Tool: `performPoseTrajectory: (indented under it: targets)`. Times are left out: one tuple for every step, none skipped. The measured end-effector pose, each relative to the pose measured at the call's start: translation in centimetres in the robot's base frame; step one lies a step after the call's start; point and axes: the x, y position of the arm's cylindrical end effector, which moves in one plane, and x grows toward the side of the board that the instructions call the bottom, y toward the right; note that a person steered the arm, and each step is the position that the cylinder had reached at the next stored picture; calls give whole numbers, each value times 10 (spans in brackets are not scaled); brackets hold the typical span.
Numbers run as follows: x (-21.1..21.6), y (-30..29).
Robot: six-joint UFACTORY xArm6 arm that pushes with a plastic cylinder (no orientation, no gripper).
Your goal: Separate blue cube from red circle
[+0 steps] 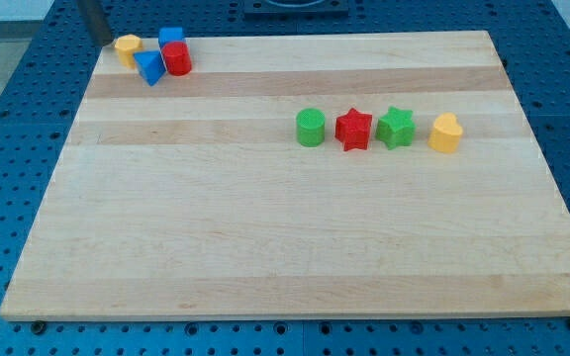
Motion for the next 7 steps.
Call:
performPoseTrajectory:
  targets:
    - [0, 9]
    - [0, 17]
    - [-1, 28]
    - [-1, 28]
    - [0, 59]
    - [0, 92]
    - [0, 116]
